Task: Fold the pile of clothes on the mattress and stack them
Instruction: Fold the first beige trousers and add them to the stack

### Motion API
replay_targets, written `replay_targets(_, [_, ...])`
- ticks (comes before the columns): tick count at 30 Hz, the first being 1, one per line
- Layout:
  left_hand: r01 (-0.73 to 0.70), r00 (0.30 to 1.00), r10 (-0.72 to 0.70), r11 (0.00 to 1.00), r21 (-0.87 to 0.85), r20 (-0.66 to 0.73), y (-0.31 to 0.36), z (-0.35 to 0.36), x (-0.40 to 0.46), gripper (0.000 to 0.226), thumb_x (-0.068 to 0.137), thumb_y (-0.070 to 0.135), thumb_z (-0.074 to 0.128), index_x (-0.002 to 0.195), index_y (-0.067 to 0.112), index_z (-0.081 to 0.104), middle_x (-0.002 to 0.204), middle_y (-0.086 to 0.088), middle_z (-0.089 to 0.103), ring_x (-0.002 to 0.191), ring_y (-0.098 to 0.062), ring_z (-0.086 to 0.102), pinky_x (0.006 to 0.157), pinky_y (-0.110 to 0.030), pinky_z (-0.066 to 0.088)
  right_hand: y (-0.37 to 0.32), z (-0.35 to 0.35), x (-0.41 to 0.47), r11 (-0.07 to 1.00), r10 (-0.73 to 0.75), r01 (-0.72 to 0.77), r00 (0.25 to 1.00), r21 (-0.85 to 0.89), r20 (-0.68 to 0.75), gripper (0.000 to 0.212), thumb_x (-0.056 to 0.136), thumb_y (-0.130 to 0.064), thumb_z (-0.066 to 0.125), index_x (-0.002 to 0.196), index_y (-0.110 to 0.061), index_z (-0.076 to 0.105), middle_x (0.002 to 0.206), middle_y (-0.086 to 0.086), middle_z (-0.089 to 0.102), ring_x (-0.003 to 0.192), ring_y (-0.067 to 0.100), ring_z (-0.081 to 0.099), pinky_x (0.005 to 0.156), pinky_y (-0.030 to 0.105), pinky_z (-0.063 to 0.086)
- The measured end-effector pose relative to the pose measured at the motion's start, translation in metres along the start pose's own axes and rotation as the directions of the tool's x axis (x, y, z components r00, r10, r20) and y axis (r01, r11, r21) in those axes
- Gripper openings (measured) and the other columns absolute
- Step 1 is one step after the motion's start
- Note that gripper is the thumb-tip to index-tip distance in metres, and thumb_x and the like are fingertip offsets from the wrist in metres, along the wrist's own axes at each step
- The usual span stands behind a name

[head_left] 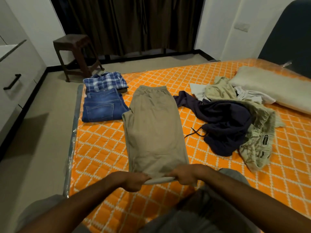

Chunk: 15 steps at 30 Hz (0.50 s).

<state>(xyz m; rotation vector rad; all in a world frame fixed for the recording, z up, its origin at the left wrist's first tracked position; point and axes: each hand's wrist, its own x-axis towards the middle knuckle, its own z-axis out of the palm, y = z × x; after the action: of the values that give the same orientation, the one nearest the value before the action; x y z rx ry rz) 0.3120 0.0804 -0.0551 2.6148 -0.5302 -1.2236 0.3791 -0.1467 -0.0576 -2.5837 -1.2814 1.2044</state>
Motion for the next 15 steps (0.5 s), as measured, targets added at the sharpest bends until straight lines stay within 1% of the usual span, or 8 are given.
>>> replay_targets(2, [-0.025, 0.998, 0.029, 0.998, -0.066, 0.054, 0.003, 0.004, -0.013, 0.045, 0.096, -0.003, 0.036, 0.140, 0.002, 0.043, 0.108, -0.026, 0.055, 0.079, -0.034, 0.052, 0.059, -0.035, 0.035, -0.010, 0.000, -0.016, 1.000, -0.012, 0.010, 0.998, 0.029, 0.065, 0.059, 0.090, 0.008, 0.043, 0.147, -0.007, 0.046, 0.132, 0.025, 0.059, 0.117, 0.039, 0.057, 0.084, 0.035, 0.039])
replay_targets(4, [-0.017, 0.993, 0.029, 0.994, -0.107, 0.113, 0.005, -0.001, -0.023, 0.036, 0.094, -0.004, 0.036, 0.127, 0.001, 0.047, 0.080, -0.012, 0.044, 0.057, -0.021, 0.036, 0.051, -0.032, 0.029, -0.019, -0.007, -0.028, 0.997, -0.021, 0.014, 0.994, 0.071, 0.108, 0.049, 0.091, 0.009, 0.042, 0.138, -0.001, 0.052, 0.129, 0.025, 0.059, 0.112, 0.036, 0.057, 0.076, 0.030, 0.035])
replay_targets(6, [0.009, 0.988, 0.018, 0.985, -0.171, 0.155, 0.005, -0.011, -0.031, 0.025, 0.088, -0.004, 0.040, 0.109, 0.007, 0.048, 0.069, -0.005, 0.035, 0.051, -0.017, 0.029, 0.048, -0.029, 0.027, -0.023, -0.023, -0.036, 0.994, -0.027, 0.010, 0.987, 0.106, 0.159, 0.048, 0.092, 0.009, 0.040, 0.138, 0.001, 0.051, 0.130, 0.025, 0.058, 0.105, 0.030, 0.055, 0.073, 0.031, 0.034])
replay_targets(8, [0.021, 0.983, 0.014, 0.981, -0.191, 0.183, 0.008, -0.023, -0.037, 0.012, 0.076, -0.001, 0.047, 0.085, 0.007, 0.044, 0.063, -0.004, 0.029, 0.046, -0.013, 0.024, 0.044, -0.024, 0.021, -0.023, -0.039, -0.040, 0.990, -0.038, 0.010, 0.980, 0.142, 0.195, 0.054, 0.092, 0.009, 0.039, 0.144, -0.002, 0.047, 0.136, 0.022, 0.056, 0.114, 0.031, 0.054, 0.079, 0.031, 0.037])
replay_targets(10, [0.024, 0.984, 0.011, 0.981, -0.193, 0.177, 0.006, -0.040, -0.041, 0.021, 0.075, -0.004, 0.050, 0.066, 0.011, 0.038, 0.060, -0.002, 0.027, 0.040, -0.007, 0.022, 0.042, -0.023, 0.019, -0.017, -0.055, -0.039, 0.984, -0.049, 0.012, 0.978, 0.178, 0.205, 0.055, 0.090, 0.004, 0.045, 0.144, -0.004, 0.048, 0.137, 0.016, 0.057, 0.123, 0.031, 0.053, 0.089, 0.034, 0.042])
replay_targets(12, [0.040, 0.993, -0.020, 0.983, -0.179, 0.113, -0.006, -0.063, -0.038, 0.018, 0.079, -0.001, 0.051, 0.066, 0.009, 0.046, 0.061, -0.001, 0.038, 0.047, -0.007, 0.035, 0.045, -0.024, 0.026, -0.007, -0.076, -0.035, 0.983, -0.037, 0.005, 0.985, 0.182, 0.170, 0.050, 0.089, 0.000, 0.051, 0.139, -0.001, 0.052, 0.129, 0.010, 0.059, 0.116, 0.026, 0.055, 0.086, 0.032, 0.045])
replay_targets(14, [0.016, 1.000, -0.017, 0.986, -0.164, -0.002, -0.019, -0.091, -0.034, 0.004, 0.081, 0.002, 0.053, 0.078, 0.002, 0.057, 0.069, -0.004, 0.051, 0.060, -0.015, 0.047, 0.050, -0.023, 0.035, 0.005, -0.101, -0.026, 0.984, -0.037, 0.018, 0.994, 0.175, 0.105, 0.047, 0.087, 0.003, 0.056, 0.134, 0.004, 0.055, 0.128, 0.015, 0.062, 0.114, 0.029, 0.058, 0.085, 0.031, 0.046])
replay_targets(15, [-0.002, 0.998, -0.009, 0.985, -0.171, -0.068, -0.027, -0.104, -0.032, 0.013, 0.080, 0.005, 0.053, 0.088, -0.002, 0.062, 0.076, -0.009, 0.058, 0.066, -0.017, 0.052, 0.053, -0.023, 0.040, 0.011, -0.115, -0.022, 0.985, -0.032, 0.020, 0.997, 0.170, 0.071, 0.044, 0.087, 0.006, 0.058, 0.132, 0.006, 0.057, 0.128, 0.020, 0.063, 0.115, 0.031, 0.059, 0.085, 0.030, 0.045])
